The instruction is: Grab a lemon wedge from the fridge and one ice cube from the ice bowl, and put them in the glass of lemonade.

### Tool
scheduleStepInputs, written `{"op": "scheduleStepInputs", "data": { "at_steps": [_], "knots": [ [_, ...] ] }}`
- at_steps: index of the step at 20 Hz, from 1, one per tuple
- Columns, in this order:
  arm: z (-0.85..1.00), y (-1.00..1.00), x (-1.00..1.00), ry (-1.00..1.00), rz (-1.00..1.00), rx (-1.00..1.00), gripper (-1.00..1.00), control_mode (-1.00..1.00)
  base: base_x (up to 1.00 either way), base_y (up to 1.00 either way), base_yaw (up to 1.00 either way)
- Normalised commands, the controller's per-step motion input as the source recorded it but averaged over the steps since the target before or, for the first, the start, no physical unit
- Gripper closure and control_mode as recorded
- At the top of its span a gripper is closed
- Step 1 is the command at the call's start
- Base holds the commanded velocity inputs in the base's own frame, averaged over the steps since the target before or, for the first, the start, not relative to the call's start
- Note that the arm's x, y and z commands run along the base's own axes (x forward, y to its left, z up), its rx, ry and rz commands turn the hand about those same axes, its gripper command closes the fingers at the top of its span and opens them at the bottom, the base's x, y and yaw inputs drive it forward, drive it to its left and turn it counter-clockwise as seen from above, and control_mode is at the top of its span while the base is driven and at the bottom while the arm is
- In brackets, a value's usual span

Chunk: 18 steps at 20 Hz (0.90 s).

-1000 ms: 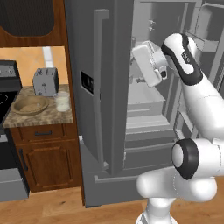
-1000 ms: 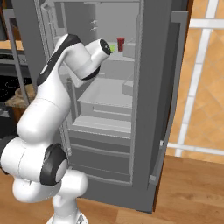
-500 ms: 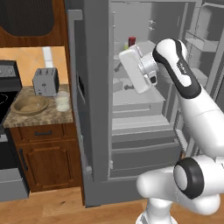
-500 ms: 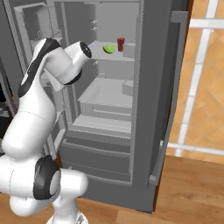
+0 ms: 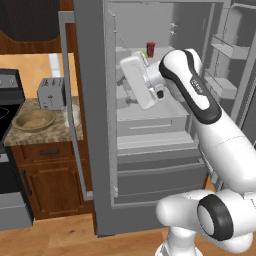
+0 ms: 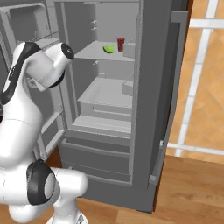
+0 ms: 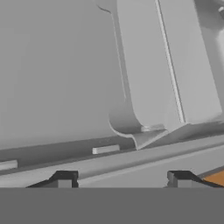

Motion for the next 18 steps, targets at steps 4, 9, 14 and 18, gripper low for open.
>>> {"op": "scheduleStepInputs", "data": {
  "at_steps": [4, 9, 14, 18],
  "knots": [
    [0.03, 0.49, -0.02, -0.03, 0.0, 0.0, -1.0, -1.0, 0.0, 0.0, 0.0],
    [0.25, -0.28, -0.69, -0.12, 0.0, -0.01, -1.0, -1.0, 0.0, 0.0, 0.0],
    [0.21, -0.74, -0.41, -0.11, 0.0, -0.25, -1.0, -1.0, 0.0, 0.0, 0.0],
    [0.07, -0.78, -0.2, -0.11, 0.0, -0.47, -1.0, -1.0, 0.0, 0.0, 0.0]
  ]
}}
